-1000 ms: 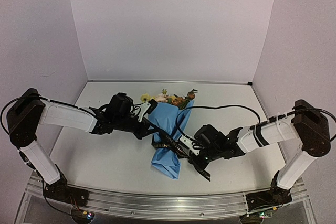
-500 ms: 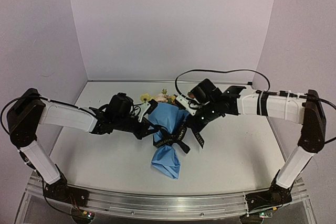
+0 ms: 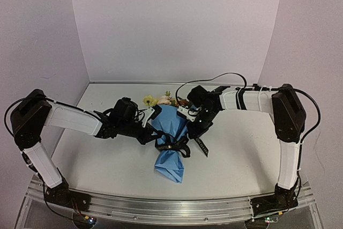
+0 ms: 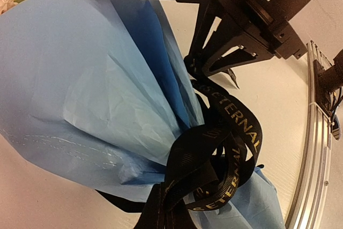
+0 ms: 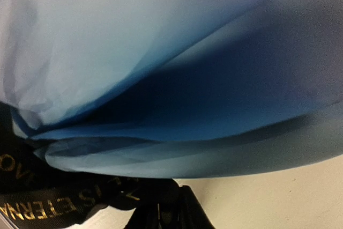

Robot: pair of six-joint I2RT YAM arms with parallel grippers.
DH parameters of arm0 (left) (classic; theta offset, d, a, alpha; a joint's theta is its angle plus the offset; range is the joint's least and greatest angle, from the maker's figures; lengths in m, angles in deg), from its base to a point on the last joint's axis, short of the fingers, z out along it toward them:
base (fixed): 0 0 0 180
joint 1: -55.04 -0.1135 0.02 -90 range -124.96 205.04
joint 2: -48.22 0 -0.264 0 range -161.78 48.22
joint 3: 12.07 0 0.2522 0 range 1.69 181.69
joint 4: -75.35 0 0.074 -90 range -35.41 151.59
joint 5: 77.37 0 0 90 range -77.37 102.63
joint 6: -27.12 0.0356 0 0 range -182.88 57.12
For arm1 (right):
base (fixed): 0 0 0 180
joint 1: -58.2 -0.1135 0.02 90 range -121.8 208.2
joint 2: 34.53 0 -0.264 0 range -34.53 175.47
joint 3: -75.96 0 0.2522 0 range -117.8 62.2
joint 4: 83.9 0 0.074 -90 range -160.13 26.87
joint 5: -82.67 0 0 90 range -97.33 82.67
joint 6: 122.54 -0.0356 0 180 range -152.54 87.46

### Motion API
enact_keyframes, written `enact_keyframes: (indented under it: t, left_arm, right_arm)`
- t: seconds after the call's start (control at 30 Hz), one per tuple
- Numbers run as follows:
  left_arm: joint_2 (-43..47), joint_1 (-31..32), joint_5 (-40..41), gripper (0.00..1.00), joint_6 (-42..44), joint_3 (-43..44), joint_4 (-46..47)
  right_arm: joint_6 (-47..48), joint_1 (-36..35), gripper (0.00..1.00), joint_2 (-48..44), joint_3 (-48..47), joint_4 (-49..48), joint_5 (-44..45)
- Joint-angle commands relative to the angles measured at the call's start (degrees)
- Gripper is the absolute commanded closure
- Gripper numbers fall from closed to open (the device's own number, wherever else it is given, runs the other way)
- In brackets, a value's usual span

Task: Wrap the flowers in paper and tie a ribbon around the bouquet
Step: Cross the half-tied ribbon over the folded bouquet.

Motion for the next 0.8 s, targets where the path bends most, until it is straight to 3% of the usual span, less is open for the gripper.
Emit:
enact_keyframes:
  t: [0.0, 0.17, 0.77]
  left_arm:
    - [0.1, 0.1, 0.9, 1.0, -0.2, 1.5, 2.4]
    - [-0.1, 0.2, 0.9, 1.0, -0.4, 1.6, 2.5]
    - [-0.2, 0.1, 0.6, 1.0, -0.6, 2.1, 2.3]
  right_arm:
    - [1.1, 0.8, 0.77, -2.1, -1.0, 0.9, 1.6]
    - [1.1, 2.1, 0.64, -3.2, -0.6, 0.9, 1.7]
    - [-2.3, 2.9, 0.54, -12.1, 8.1, -2.0, -2.2]
